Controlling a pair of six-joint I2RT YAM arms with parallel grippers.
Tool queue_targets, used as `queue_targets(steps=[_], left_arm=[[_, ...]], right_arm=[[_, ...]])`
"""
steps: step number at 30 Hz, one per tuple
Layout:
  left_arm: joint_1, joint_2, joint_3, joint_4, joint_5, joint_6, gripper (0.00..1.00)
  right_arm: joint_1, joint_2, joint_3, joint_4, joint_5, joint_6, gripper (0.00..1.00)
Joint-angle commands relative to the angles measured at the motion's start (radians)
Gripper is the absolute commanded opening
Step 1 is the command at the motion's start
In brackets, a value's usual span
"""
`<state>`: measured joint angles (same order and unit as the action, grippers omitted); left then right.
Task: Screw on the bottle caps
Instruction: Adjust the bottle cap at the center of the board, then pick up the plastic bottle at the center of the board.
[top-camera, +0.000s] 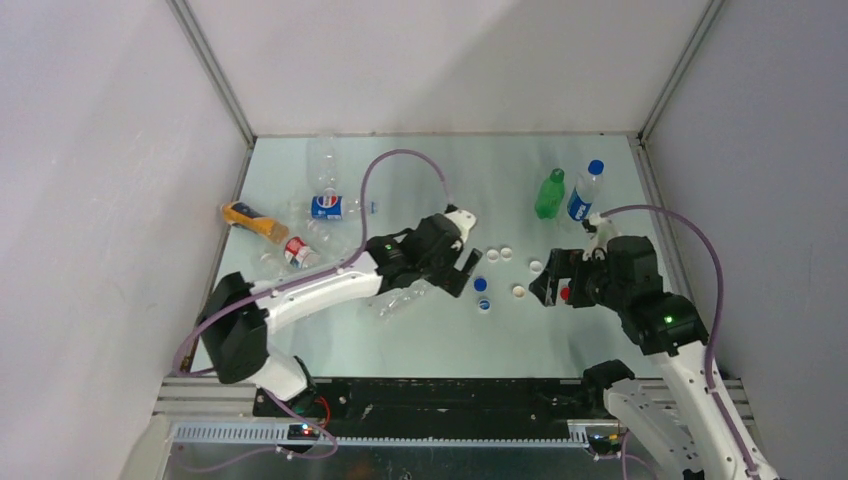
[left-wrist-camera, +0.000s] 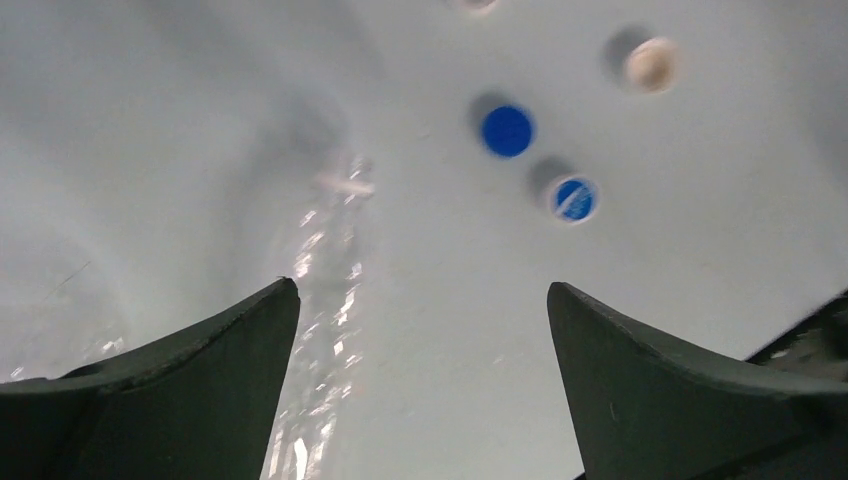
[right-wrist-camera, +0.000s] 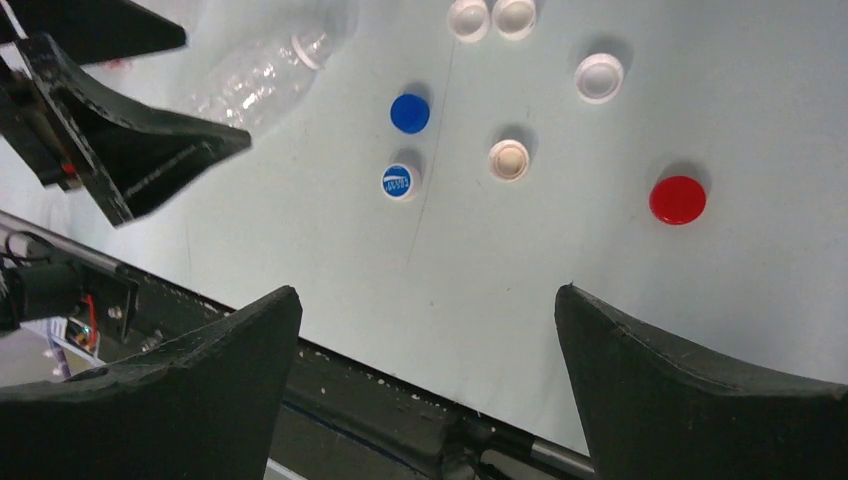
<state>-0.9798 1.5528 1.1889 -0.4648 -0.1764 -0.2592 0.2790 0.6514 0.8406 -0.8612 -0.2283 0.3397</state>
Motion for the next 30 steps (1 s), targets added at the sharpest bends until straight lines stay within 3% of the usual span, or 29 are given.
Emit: queue_targets(steps=[1, 7, 13, 17, 30], left_arm=[[0.046, -0.100, -0.134, 0.003, -0.052, 0.106, 1.00], [0.161, -0.163, -0.271, 0.065, 0.084, 0.232, 0.99], [0.267, -0.123, -0.299, 0.086, 0.218, 0.277, 0.96], [0.284, -0.079, -0.297, 0.080, 0.292, 0.293, 0.92], [0.293, 0.021, -0.265, 0.069, 0.345, 0.237, 0.77]], right_arm=[[0.098, 0.050, 0.041, 0.012, 0.084, 0.007, 1.00], [0.240, 0.130, 0.048, 0.025, 0.155, 0.042, 0.99], [0.368, 0.200, 0.050, 0.030, 0.264, 0.073, 1.00], [0.427, 0.243, 0.049, 0.036, 0.307, 0.090, 0.99], [0.505, 0.374, 0.037, 0.128, 0.346, 0.111, 0.99]])
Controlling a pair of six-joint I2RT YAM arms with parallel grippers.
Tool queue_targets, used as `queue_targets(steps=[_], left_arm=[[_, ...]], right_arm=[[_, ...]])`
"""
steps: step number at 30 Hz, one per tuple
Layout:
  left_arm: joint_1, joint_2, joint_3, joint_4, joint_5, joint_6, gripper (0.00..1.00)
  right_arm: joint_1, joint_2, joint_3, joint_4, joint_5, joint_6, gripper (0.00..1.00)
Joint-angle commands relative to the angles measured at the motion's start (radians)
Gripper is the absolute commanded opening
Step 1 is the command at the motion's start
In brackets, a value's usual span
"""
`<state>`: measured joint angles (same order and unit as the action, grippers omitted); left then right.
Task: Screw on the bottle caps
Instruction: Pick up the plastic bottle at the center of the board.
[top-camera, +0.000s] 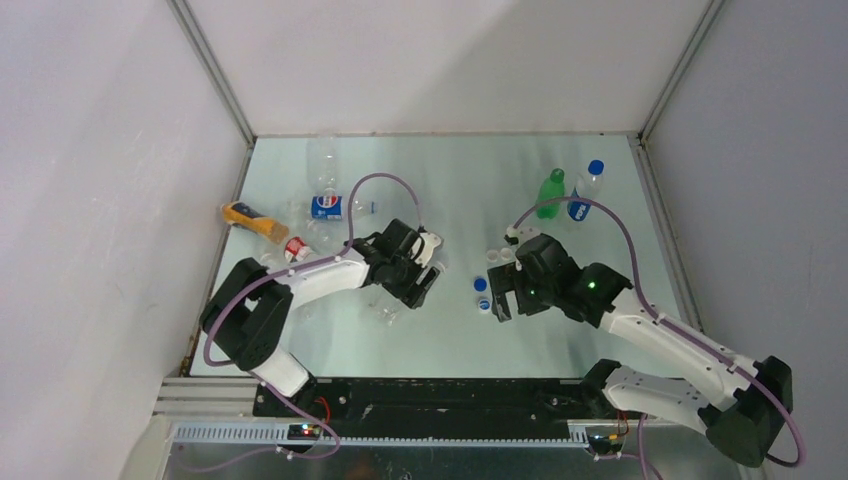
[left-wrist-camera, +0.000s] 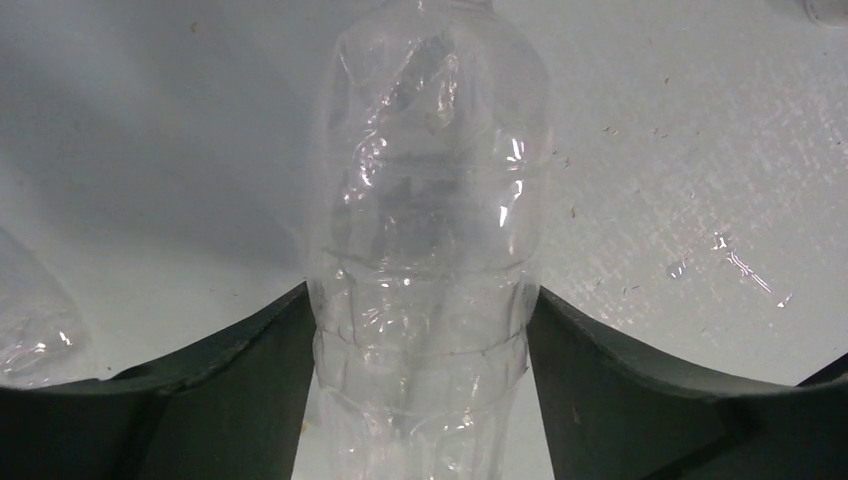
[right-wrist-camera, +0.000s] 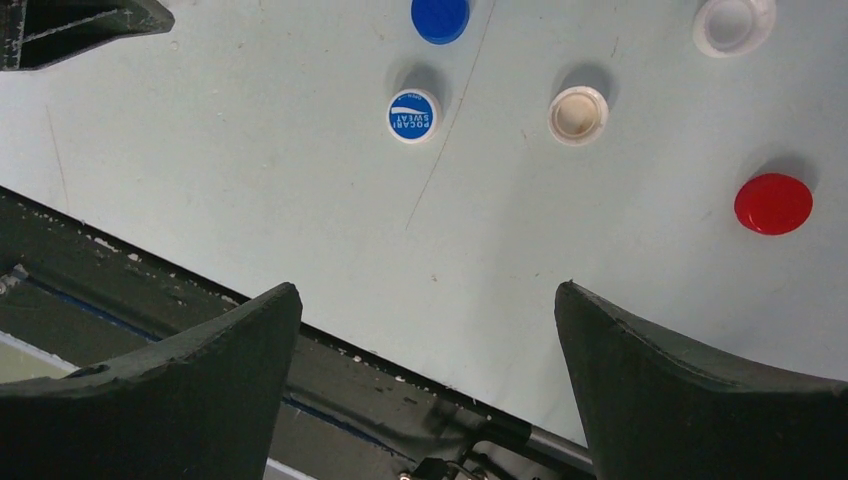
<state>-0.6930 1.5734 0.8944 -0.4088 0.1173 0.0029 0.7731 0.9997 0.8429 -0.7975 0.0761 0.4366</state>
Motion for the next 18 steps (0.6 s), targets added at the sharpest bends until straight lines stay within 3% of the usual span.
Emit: queue_targets(steps=[1, 5, 10, 18], left_arm=[[0.006, -0.005, 0.023, 0.019, 0.054, -0.045, 0.76], [0.000, -0.048, -0.026, 0.081, 0.062, -0.104, 0.65], [-0.014, -0.107, -0.095, 0.133, 0.041, -0.146, 0.58], [-0.020, -0.378, -0.187, 0.200, -0.037, -0.119, 0.46]], right_arm=[[0.012, 0.041, 0.035, 0.073, 0.046, 0.014, 0.99], [0.012, 0.098, 0.032, 0.109, 0.067, 0.012, 0.98], [0.013, 0.199, 0.033, 0.156, 0.080, 0.030, 0.94], [0.020, 0.361, 0.053, 0.205, 0.086, 0.091, 0.81]])
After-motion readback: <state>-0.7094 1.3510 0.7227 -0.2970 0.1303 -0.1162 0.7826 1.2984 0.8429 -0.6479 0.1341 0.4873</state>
